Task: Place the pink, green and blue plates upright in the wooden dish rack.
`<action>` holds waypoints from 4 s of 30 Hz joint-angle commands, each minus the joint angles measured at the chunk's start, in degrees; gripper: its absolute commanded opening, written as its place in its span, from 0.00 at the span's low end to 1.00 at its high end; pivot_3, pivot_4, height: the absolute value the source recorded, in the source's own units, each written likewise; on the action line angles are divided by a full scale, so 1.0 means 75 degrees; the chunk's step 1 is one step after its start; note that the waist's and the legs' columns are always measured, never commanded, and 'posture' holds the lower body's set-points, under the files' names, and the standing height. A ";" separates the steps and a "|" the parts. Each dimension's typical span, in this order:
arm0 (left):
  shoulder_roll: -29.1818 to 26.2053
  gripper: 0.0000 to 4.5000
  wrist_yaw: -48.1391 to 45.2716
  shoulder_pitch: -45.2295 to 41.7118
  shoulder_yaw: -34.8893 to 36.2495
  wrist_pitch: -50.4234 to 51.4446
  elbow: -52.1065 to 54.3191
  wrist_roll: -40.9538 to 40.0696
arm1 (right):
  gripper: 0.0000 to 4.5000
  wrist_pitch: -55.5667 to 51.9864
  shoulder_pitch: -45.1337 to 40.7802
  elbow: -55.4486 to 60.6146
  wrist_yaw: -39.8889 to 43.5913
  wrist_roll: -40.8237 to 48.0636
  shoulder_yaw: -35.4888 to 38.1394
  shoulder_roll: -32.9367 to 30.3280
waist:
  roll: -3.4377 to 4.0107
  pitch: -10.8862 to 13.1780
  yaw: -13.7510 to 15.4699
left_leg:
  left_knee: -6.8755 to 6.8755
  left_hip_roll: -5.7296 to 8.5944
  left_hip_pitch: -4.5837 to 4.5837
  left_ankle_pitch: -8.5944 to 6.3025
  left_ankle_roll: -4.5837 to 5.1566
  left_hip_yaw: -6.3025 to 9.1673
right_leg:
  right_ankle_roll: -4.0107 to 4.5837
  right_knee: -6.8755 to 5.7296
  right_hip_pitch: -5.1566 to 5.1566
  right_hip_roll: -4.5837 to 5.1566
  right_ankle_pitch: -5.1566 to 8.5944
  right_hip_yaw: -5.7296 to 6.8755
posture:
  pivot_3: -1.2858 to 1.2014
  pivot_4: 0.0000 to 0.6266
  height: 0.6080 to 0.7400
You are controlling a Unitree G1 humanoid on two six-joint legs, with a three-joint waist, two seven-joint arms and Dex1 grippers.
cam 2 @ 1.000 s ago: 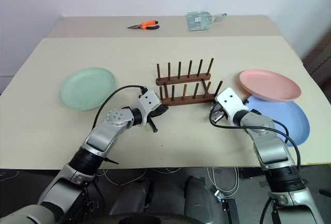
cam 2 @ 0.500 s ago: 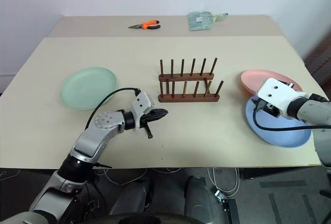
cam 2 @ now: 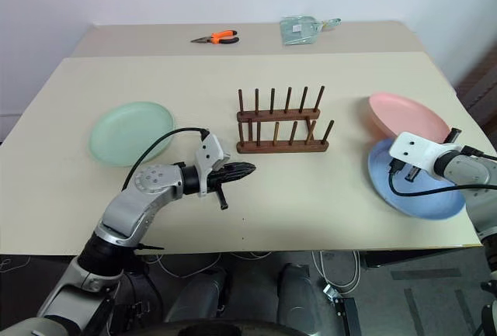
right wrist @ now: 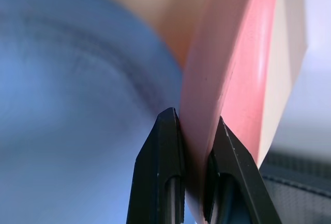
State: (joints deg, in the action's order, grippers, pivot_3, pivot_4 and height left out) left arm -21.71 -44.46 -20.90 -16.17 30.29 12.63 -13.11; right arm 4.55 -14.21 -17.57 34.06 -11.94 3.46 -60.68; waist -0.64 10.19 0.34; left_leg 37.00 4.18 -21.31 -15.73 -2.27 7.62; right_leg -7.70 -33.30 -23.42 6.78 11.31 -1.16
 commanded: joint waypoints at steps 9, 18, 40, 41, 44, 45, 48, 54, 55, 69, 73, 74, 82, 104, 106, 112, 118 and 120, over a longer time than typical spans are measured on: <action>-0.0171 0.00 -0.0141 -0.0023 0.0405 -0.0171 0.0257 -0.0225 | 0.01 -0.6576 -0.1623 0.5236 -0.1336 0.9576 0.3541 0.2383 | -0.0008 0.0003 0.0067 | 0.0000 -0.0011 -0.0001 -0.0003 0.0006 0.0025 | 0.0008 0.0001 0.0005 -0.0010 0.0001 0.0008 | 0.52 0.24 1.00; -0.0202 0.00 -0.0110 0.0155 0.0553 -0.0005 0.0658 -0.0555 | 0.01 -0.7721 -0.1668 0.5188 -0.3190 1.0581 0.3162 0.2917 | -0.0006 0.0003 0.0045 | 0.0000 0.0001 -0.0013 -0.0005 0.0010 0.0026 | 0.0008 0.0013 0.0000 -0.0003 0.0002 0.0008 | 0.52 0.24 1.00; 0.0182 0.96 0.3304 -0.0745 0.2797 -0.0411 -0.1181 0.0335 | 0.98 -0.4723 -0.2745 0.4914 -0.1568 0.6773 0.1907 0.1582 | -0.0009 0.0003 -0.0021 | -0.0004 -0.0008 -0.0004 -0.0005 0.0010 0.0019 | -0.0049 0.0008 -0.0004 -0.0016 0.0004 0.0012 | 0.52 0.24 1.00; 0.0139 0.96 0.3940 -0.0875 0.3271 -0.0294 -0.1398 0.0472 | 0.98 -0.4869 -0.2772 0.5290 -0.1189 0.7046 0.1710 0.1562 | -0.0009 0.0003 -0.0019 | -0.0004 -0.0007 -0.0005 -0.0005 0.0010 0.0019 | -0.0049 0.0008 -0.0004 -0.0015 0.0003 0.0012 | 0.52 0.24 1.00; -0.0313 0.96 0.5757 -0.1066 0.4517 0.0033 -0.1857 0.1144 | 0.98 -0.5179 -0.2525 0.6708 -0.0019 0.7408 0.0543 0.1457 | -0.0010 0.0004 -0.0128 | -0.0009 -0.0007 -0.0006 -0.0006 0.0011 0.0021 | -0.0030 0.0005 -0.0012 -0.0014 -0.0015 0.0011 | 0.52 0.24 1.00; -0.0394 0.96 0.6143 -0.1094 0.4879 0.0259 -0.1865 0.1188 | 0.98 -0.5228 -0.2458 0.6897 0.0096 0.7290 0.0127 0.1563 | -0.0015 0.0002 -0.0165 | -0.0014 -0.0008 -0.0005 -0.0006 0.0011 0.0025 | -0.0033 0.0002 -0.0015 -0.0017 -0.0014 0.0012 | 0.52 0.24 1.00; -0.0455 0.96 0.6790 -0.1088 0.5665 0.0950 -0.1660 0.1066 | 0.98 -0.5169 -0.2261 0.6963 0.0262 0.6634 -0.0916 0.1899 | -0.0044 -0.0003 -0.0142 | -0.0012 -0.0011 -0.0006 -0.0006 0.0009 0.0030 | -0.0038 -0.0003 -0.0017 -0.0021 -0.0010 0.0015 | 0.52 0.24 1.00; 0.0212 0.96 0.6812 -0.0698 0.6945 0.2973 -0.0996 -0.0122 | 0.98 -0.4506 -0.1834 0.6338 0.0540 0.5429 -0.2053 0.2668 | -0.0074 -0.0010 0.0072 | 0.0008 0.0009 -0.0012 -0.0005 0.0005 0.0036 | -0.0045 0.0001 -0.0005 -0.0004 -0.0018 0.0014 | 0.52 0.24 1.00; 0.0294 0.96 0.6624 -0.0560 0.6954 0.3302 -0.0800 -0.0330 | 0.98 -0.4394 -0.1764 0.6257 0.0592 0.5243 -0.2155 0.2747 | -0.0075 -0.0011 0.0069 | 0.0008 0.0010 -0.0013 -0.0004 0.0003 0.0041 | -0.0045 0.0000 -0.0005 -0.0005 -0.0018 0.0018 | 0.52 0.24 1.00; 0.1333 0.00 0.6238 -0.0680 0.7610 0.3643 -0.0431 -0.1998 | 1.00 -0.4336 -0.1525 0.6191 0.0682 0.4425 -0.2038 0.3237 | -0.0087 -0.0007 0.0063 | 0.0000 0.0005 -0.0006 -0.0001 -0.0007 0.0040 | -0.0042 -0.0010 -0.0008 -0.0011 -0.0018 0.0019 | 0.52 0.24 1.00; 0.1191 0.00 0.5288 -0.0813 0.6197 0.3021 0.0481 -0.2116 | 1.00 -0.4324 -0.1670 0.6183 0.0849 0.4204 -0.2115 0.3121 | -0.0102 0.0002 0.0055 | 0.0000 0.0006 -0.0010 -0.0001 -0.0008 0.0040 | -0.0040 -0.0005 -0.0008 -0.0011 -0.0019 0.0019 | 0.52 0.24 1.00; 0.1077 0.00 0.5081 -0.1008 0.5612 0.2906 0.0800 -0.2036 | 1.00 -0.3985 -0.1835 0.6091 0.0798 0.3682 -0.2317 0.3040 | -0.0109 0.0008 0.0052 | 0.0000 0.0006 -0.0011 -0.0001 -0.0008 0.0040 | -0.0040 -0.0004 -0.0008 -0.0011 -0.0019 0.0018 | 0.52 0.24 1.00; 0.1108 0.00 0.5124 -0.2382 0.4424 0.3205 0.1434 -0.2373 | 1.00 -0.1653 -0.2931 0.4546 0.0440 0.0777 -0.3319 0.3187 | -0.0108 0.0009 -0.0128 | -0.0016 0.0001 -0.0002 0.0004 -0.0017 0.0025 | -0.0040 -0.0002 -0.0014 -0.0012 -0.0020 0.0014 | 0.52 0.24 1.00; 0.0166 0.56 0.4739 -0.1776 0.5294 0.1320 0.0904 -0.2498 | 0.04 -0.3775 -0.2309 0.5842 -0.0246 0.3368 -0.0520 0.5098 | -0.0098 0.0009 -0.0172 | -0.0035 -0.0006 0.0000 0.0014 -0.0031 0.0036 | -0.0033 -0.0002 -0.0026 -0.0032 -0.0023 0.0000 | 0.52 0.24 1.00; -0.0199 0.56 0.4020 -0.0995 0.4709 0.1018 0.0997 -0.2338 | 0.04 -0.5015 -0.2198 0.6391 -0.0679 0.4428 0.0166 0.5469 | -0.0092 0.0004 -0.0122 | -0.0052 -0.0003 0.0008 0.0014 -0.0030 0.0034 | -0.0030 -0.0002 -0.0024 -0.0031 -0.0023 -0.0008 | 0.52 0.24 1.00; -0.1243 0.56 0.1634 0.1059 0.2788 0.1258 0.2121 -0.2736 | 0.04 -0.7406 -0.1930 0.7234 -0.1996 0.6780 0.1445 0.6083 | -0.0091 0.0012 0.0007 | -0.0048 -0.0002 -0.0011 0.0012 -0.0027 0.0042 | 0.0006 0.0008 -0.0030 -0.0027 -0.0010 -0.0008 | 0.52 0.24 1.00; -0.1352 0.56 0.1147 0.1423 0.1981 0.1247 0.2379 -0.2722 | 0.04 -0.8073 -0.1881 0.7021 -0.2711 0.7677 0.1970 0.6016 | -0.0060 0.0022 -0.0009 | -0.0063 -0.0009 -0.0007 0.0013 -0.0025 0.0036 | 0.0022 0.0005 -0.0040 -0.0029 0.0000 -0.0005 | 0.52 0.24 1.00; -0.1254 0.56 0.1210 0.1353 0.1921 0.1241 0.2343 -0.2692 | 0.04 -0.8184 -0.1850 0.6915 -0.2742 0.7857 0.2006 0.5904 | -0.0061 0.0022 -0.0013 | -0.0064 -0.0009 -0.0006 0.0013 -0.0025 0.0034 | 0.0020 0.0005 -0.0040 -0.0029 0.0000 -0.0006 | 0.52 0.24 1.00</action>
State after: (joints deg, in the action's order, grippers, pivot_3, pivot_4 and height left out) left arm -31.33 -35.69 -9.78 -1.51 40.70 28.33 -33.42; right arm -56.63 -27.79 33.57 13.82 44.78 17.40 -15.59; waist -1.09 10.35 0.24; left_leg 36.53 4.12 -21.36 -15.64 -2.45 7.86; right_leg -7.55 -33.25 -23.72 6.56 11.31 -1.20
